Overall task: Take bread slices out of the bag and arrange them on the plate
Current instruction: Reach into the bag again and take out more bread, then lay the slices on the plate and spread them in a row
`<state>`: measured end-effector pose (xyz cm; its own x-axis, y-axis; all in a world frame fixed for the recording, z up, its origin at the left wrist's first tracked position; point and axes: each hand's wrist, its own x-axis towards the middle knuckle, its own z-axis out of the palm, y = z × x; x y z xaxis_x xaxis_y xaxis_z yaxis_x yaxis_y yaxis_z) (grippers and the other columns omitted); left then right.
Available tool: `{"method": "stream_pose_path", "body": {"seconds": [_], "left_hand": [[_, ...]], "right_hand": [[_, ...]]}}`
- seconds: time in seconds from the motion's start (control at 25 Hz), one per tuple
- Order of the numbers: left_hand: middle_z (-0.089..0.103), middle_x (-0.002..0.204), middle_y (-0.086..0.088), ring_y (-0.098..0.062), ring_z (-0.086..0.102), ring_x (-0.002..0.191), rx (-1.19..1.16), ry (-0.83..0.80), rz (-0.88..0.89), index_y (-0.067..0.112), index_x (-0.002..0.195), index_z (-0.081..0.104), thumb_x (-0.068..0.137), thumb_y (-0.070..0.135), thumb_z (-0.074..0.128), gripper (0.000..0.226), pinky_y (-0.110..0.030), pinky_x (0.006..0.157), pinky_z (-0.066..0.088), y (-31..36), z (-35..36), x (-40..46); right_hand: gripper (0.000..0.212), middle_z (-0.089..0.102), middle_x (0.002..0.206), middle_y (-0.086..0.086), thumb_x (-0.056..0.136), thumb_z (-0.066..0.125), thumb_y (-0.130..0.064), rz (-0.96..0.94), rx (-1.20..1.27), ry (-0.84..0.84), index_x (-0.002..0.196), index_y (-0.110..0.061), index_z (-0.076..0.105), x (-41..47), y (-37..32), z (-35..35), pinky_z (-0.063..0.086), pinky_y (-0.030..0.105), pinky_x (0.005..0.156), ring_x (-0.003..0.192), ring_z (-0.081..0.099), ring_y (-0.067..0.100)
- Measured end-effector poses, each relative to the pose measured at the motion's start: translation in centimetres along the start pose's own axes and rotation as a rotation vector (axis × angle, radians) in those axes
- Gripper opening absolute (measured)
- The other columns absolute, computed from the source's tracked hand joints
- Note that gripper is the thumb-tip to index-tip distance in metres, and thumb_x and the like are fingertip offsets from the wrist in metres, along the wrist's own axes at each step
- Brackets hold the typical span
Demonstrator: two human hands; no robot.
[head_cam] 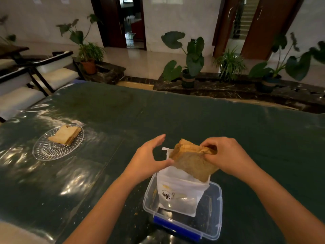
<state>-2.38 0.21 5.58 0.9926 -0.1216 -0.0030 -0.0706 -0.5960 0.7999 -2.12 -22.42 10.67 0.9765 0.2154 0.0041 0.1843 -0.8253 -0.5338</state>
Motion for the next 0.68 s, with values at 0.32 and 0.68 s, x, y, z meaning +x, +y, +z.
{"method": "stream_pose_path", "body": {"seconds": [0.32,0.68], "left_hand": [[0.074,0.092,0.003,-0.007,0.068,0.087,-0.240,0.007,0.244,0.030,0.094,0.070,0.075,0.015,0.072,0.024,-0.025,0.076,0.057,3.9,-0.3,2.1],[0.076,0.084,0.008,-0.011,0.071,0.082,-0.497,0.191,0.108,0.034,0.085,0.073,0.073,0.018,0.075,0.019,-0.023,0.067,0.057,0.9,-3.7,-0.5]], "right_hand": [[0.014,0.063,0.077,-0.019,0.078,0.068,-0.020,-0.185,0.094,-0.015,0.080,-0.034,0.068,1.9,-2.3,-3.9,0.052,0.018,0.060,0.075,0.060,0.001],[0.044,0.072,0.095,-0.016,0.068,0.076,-0.012,-0.117,0.862,-0.123,0.100,-0.039,0.064,3.4,-2.5,0.3,0.055,0.016,0.064,0.091,0.066,0.000]]}}
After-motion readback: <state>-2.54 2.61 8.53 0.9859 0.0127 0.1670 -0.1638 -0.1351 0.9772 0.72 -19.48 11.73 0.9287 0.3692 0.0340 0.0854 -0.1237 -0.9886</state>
